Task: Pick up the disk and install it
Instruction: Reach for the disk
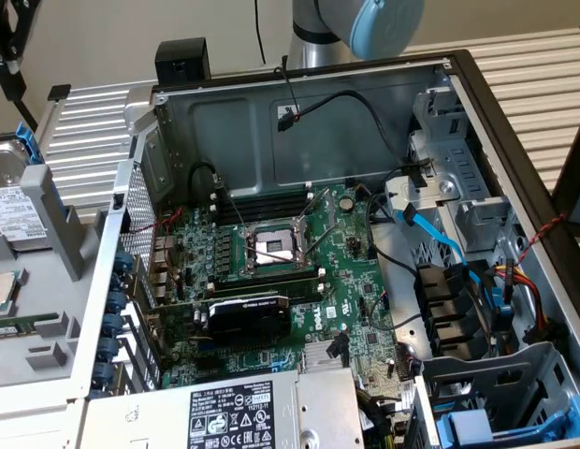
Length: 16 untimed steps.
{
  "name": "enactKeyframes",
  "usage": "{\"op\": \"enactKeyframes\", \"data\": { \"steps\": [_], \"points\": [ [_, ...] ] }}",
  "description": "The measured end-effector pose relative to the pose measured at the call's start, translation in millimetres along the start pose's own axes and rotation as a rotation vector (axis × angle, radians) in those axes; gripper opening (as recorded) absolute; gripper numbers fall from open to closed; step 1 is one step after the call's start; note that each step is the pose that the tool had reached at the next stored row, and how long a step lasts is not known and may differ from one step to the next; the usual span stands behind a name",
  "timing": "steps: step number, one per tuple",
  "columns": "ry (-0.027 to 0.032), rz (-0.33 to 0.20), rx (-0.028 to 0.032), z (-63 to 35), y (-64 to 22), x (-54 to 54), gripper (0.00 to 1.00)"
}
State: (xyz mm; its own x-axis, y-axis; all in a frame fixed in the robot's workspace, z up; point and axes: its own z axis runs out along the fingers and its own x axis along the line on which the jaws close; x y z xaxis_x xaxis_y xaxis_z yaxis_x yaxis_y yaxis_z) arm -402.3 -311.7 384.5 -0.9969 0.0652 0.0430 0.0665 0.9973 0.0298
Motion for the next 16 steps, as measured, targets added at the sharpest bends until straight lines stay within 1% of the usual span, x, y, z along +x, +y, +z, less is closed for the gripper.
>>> {"op": "enactKeyframes", "data": {
  "steps": [6, 12, 16],
  "points": [
    [-0.0001, -0.001, 0.0002, 1.4, 11.3, 21.8, 0.11],
    [0.0, -0.003, 0.0003, 2.5, 16.5, 42.0, 0.11],
    [0.0002, -0.008, 0.0007, 3.0, 18.9, 51.5, 0.11]
  ]
}}
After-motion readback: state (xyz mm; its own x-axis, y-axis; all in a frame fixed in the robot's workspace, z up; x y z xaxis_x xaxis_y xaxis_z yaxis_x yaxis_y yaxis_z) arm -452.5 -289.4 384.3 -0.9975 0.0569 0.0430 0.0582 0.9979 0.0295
